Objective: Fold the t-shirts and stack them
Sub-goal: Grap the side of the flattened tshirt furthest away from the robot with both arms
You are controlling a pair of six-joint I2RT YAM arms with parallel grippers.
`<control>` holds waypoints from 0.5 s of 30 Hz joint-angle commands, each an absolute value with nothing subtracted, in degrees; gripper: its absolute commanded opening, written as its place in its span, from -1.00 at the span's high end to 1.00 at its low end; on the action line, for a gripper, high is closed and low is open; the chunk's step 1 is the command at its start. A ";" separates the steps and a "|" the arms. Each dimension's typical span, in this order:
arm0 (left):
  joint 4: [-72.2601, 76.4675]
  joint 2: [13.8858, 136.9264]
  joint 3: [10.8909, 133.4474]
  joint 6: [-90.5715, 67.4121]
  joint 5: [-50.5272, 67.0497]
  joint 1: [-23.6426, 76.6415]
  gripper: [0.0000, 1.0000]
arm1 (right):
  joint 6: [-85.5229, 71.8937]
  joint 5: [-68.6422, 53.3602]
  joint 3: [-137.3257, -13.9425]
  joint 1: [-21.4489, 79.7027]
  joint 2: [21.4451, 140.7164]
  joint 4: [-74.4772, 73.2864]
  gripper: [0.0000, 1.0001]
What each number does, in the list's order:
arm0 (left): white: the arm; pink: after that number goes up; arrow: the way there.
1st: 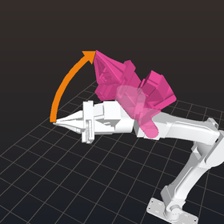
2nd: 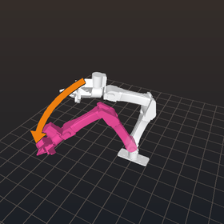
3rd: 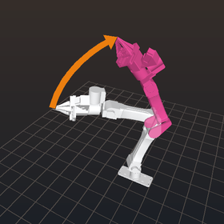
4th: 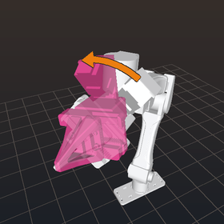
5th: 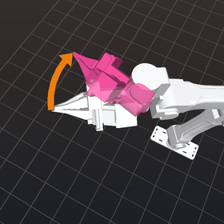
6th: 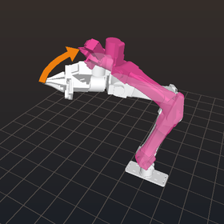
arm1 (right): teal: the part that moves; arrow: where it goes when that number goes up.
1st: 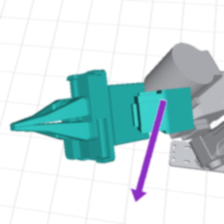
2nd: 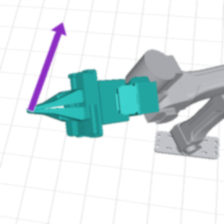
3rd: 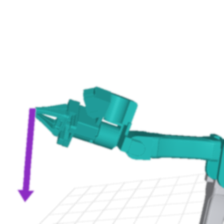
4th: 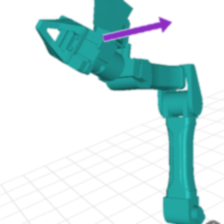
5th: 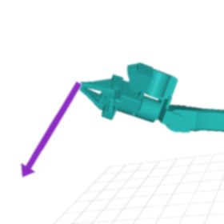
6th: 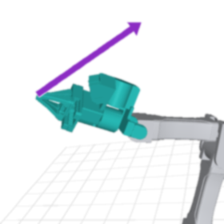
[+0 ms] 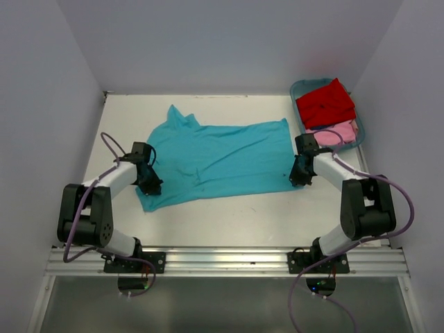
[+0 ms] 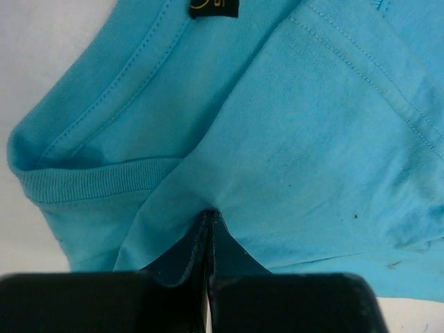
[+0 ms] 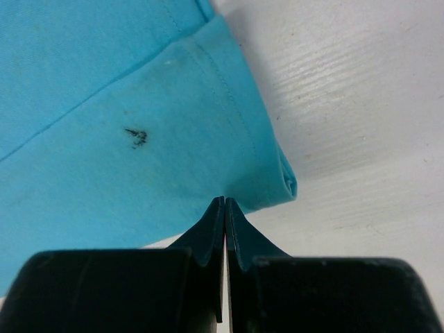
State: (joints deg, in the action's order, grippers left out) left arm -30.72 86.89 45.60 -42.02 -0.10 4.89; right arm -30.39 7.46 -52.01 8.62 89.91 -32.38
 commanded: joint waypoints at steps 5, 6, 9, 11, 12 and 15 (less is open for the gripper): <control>-42.19 79.37 40.43 -45.44 -0.36 4.57 1.00 | -30.67 3.87 -50.01 9.05 85.78 -35.42 1.00; -42.62 79.19 40.17 -45.44 1.13 4.48 1.00 | -30.85 3.43 -49.84 9.14 85.43 -35.68 1.00; -43.33 77.79 38.85 -45.26 2.11 4.48 1.00 | -31.11 2.73 -48.87 9.67 83.85 -36.73 1.00; -43.42 76.04 37.88 -45.09 2.81 4.57 1.00 | -31.29 2.37 -48.43 10.02 82.36 -37.18 1.00; -43.85 75.42 37.71 -45.09 2.81 4.48 1.00 | -31.46 2.29 -47.99 10.11 81.83 -37.61 1.00; -44.82 72.08 39.02 -43.86 3.51 4.57 1.00 | -31.55 1.76 -47.99 10.98 78.93 -39.89 1.00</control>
State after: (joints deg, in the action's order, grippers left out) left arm -42.41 75.83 38.13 -44.36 1.80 4.86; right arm -30.92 3.40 -48.16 10.17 82.89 -36.75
